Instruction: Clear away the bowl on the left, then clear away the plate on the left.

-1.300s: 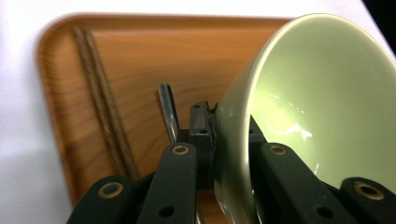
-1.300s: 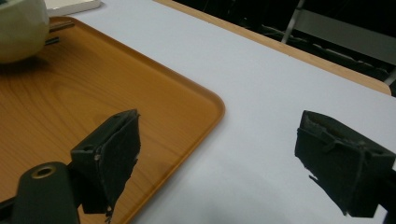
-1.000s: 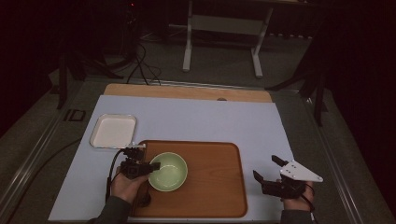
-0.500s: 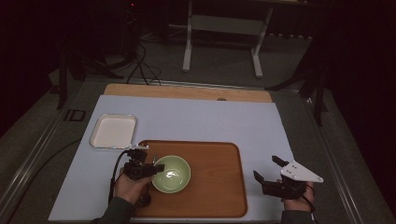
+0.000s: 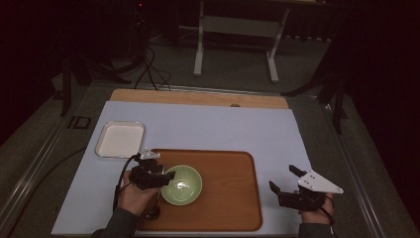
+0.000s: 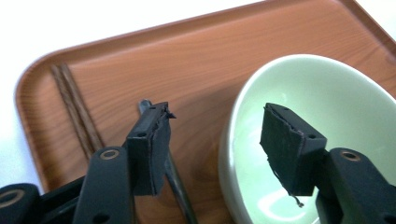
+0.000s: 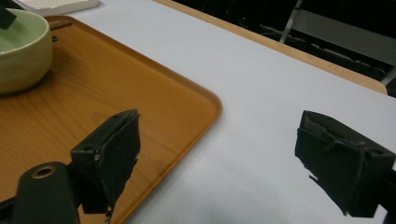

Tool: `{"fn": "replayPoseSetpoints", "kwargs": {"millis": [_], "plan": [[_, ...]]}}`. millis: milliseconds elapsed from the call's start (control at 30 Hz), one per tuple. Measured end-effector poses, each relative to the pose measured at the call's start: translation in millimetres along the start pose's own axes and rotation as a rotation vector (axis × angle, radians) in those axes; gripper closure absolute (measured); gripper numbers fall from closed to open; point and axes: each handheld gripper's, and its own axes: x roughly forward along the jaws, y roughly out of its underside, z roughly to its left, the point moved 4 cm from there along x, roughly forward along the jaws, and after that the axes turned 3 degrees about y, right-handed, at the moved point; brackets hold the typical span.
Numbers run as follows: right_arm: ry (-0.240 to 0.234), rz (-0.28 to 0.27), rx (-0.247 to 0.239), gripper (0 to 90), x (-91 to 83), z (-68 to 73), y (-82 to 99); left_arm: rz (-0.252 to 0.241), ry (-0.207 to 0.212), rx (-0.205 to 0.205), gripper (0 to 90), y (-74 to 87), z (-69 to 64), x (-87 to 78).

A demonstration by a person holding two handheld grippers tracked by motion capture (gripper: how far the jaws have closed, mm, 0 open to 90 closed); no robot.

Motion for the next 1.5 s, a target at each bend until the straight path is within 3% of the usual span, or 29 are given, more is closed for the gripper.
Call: {"fn": "replayPoseSetpoints", "kwargs": {"millis": [300, 733, 967, 1233, 1500], "plan": [[0.000, -0.001, -0.002, 13.7, -0.3, -0.9, 0.0, -0.062, -0.020, -0.012, 39.6, -7.0, 11.7, -15.8], [-0.002, -0.001, -0.004, 13.7, 0.1, -1.1, -0.1, -0.159, -0.098, -0.056, 39.2, -14.6, 44.8, -48.2], [-0.002, 0.000, -0.002, 13.7, 0.0, -1.4, 0.1, -0.168, -0.150, -0.044, 39.0, -15.4, 55.9, -54.9], [-0.002, 0.002, -0.002, 13.7, 0.1, -0.8, 0.4, -0.187, -0.181, -0.078, 39.1, -14.6, 74.2, -60.6], [-0.002, 0.000, 0.001, 13.7, 0.3, -0.4, 0.1, -0.206, -0.243, -0.109, 40.5, -13.0, 96.6, -68.4]]}}
